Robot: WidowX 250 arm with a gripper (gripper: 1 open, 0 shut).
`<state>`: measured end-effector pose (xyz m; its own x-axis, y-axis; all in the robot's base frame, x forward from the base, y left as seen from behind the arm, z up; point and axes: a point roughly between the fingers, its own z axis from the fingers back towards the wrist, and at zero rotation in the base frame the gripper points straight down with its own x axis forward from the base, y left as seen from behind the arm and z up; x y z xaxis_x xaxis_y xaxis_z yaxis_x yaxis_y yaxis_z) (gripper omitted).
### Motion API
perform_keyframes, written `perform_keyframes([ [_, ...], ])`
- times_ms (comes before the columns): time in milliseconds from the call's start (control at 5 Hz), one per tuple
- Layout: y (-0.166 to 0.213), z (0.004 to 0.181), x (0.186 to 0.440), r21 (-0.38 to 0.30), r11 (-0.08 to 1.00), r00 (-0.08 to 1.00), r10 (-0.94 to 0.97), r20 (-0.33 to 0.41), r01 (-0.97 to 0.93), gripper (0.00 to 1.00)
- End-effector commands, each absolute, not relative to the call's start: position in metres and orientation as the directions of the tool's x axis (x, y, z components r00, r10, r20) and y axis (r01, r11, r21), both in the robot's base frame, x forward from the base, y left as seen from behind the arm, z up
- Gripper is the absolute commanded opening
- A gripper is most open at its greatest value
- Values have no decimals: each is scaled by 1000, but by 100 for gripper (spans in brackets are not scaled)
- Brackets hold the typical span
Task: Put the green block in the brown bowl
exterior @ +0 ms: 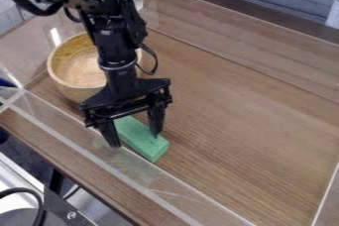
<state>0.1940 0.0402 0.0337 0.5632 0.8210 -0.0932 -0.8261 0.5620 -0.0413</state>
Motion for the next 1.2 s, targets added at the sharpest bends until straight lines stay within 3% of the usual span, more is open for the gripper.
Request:
perform_keyframes([
  [0,38,36,198,-55,569,571,817,-81,-821,100],
  [200,35,37,199,-58,571,574,814,-82,-819,100],
  [400,36,34,200,-60,567,570,817,-82,-822,0],
  [600,35,34,201,-60,568,571,817,-83,-821,0],
  [1000,34,51,203,-68,578,582,806,-106,-813,0],
])
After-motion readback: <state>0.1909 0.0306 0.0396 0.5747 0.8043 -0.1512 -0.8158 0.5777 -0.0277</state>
